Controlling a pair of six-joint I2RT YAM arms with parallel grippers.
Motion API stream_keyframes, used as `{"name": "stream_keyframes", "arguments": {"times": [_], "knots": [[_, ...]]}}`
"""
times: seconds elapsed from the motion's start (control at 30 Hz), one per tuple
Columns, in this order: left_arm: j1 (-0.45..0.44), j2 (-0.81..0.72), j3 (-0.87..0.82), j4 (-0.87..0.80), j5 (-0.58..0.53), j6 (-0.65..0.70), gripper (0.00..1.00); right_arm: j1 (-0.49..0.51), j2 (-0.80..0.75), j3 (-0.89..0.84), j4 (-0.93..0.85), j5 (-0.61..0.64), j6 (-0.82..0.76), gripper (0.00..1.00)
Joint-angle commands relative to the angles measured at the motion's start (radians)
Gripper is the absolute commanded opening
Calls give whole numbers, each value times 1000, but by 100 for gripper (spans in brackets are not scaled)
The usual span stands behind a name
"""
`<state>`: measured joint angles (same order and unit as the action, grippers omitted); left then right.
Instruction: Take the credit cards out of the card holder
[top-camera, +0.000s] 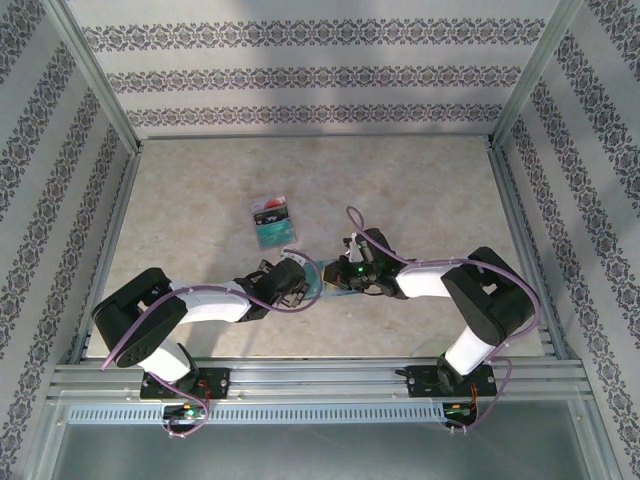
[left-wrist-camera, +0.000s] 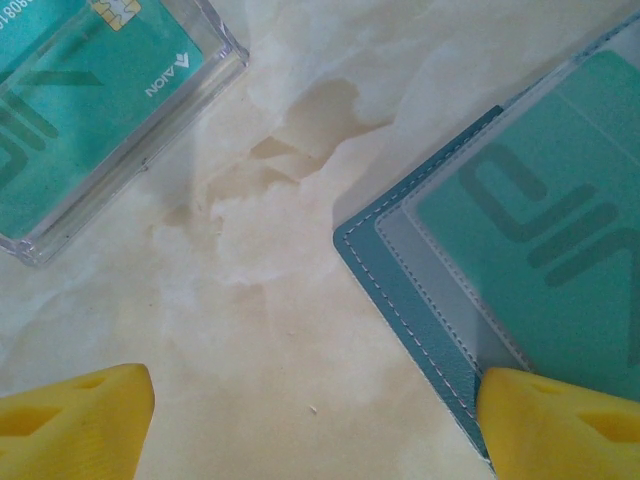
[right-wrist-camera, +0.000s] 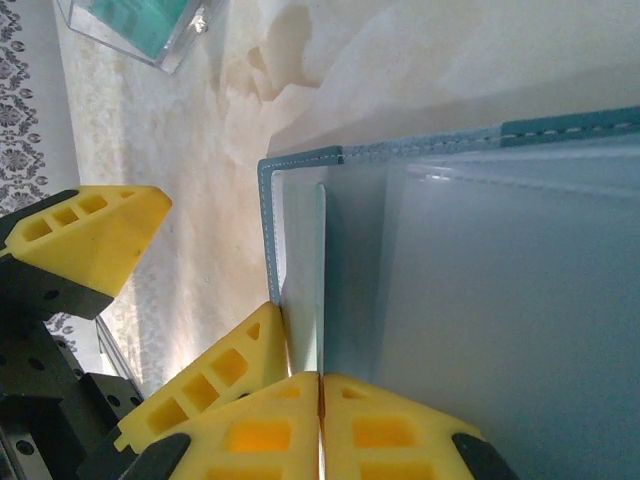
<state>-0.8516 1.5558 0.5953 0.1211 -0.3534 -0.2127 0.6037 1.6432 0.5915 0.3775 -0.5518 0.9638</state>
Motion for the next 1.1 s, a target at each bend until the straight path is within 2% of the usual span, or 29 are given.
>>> {"name": "stream_keyframes", "arguments": {"times": [0.0,0.3,1.07], "knots": [[-17,13,6,-45,-1,15,85,-9,-26,-16,31,-23,-1,10],[-17,19,9,-45,-1,18,85,-12,-32,-16,40,-26,6,12],[-17,23,12,-48,-6,18,86,-46,-72,-48,43,-21,6,11]]}}
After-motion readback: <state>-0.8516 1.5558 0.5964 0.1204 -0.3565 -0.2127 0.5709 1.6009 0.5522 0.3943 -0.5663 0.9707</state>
